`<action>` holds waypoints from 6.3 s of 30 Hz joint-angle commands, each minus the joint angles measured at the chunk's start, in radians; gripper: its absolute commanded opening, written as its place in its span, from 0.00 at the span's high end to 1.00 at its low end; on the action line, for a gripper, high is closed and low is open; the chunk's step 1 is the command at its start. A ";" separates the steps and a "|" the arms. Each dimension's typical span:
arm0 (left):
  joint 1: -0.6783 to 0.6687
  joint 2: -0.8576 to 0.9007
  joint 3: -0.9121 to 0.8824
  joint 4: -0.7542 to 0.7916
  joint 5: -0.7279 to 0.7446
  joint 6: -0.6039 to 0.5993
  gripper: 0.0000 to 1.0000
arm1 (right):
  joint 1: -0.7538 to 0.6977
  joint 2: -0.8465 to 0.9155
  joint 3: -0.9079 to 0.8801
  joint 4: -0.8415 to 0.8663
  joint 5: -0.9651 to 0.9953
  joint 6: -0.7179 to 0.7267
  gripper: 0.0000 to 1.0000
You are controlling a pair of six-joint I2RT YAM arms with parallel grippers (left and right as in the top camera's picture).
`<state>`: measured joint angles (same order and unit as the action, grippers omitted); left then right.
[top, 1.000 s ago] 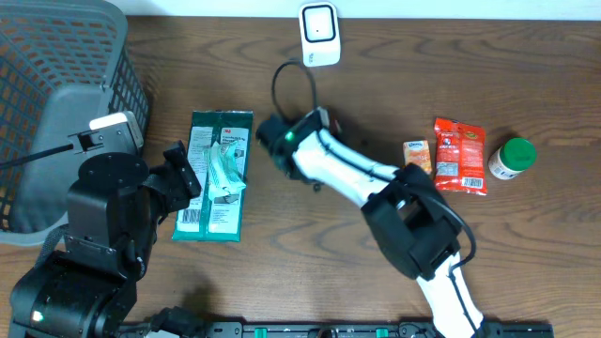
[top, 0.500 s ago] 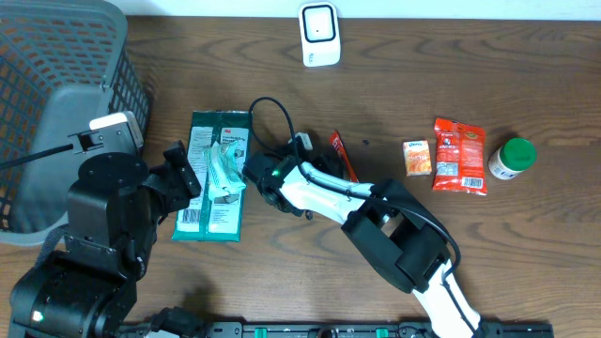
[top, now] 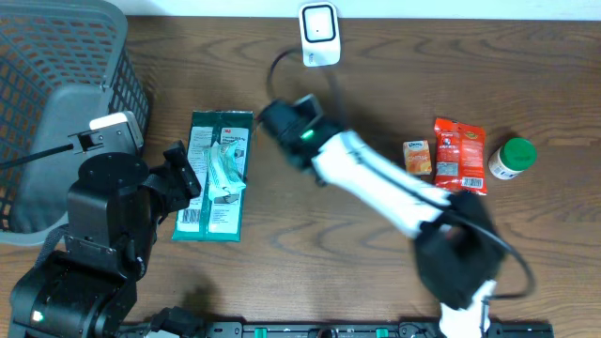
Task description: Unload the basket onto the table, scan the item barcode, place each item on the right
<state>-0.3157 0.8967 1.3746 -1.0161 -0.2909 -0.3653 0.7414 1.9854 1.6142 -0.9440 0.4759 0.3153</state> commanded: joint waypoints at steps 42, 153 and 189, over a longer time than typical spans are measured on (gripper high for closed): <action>0.003 -0.002 0.004 -0.001 -0.010 0.009 0.18 | -0.235 0.007 -0.302 0.135 -0.503 -0.233 0.73; 0.003 -0.002 0.004 -0.001 -0.010 0.009 0.18 | -0.610 0.300 0.400 1.020 -1.858 0.621 0.99; 0.003 -0.002 0.004 -0.001 -0.010 0.010 0.18 | -0.554 0.711 0.400 1.288 -1.531 0.791 0.99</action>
<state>-0.3153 0.8967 1.3743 -1.0153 -0.2909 -0.3653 0.1879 2.7060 2.0018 0.3477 -1.0550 1.1397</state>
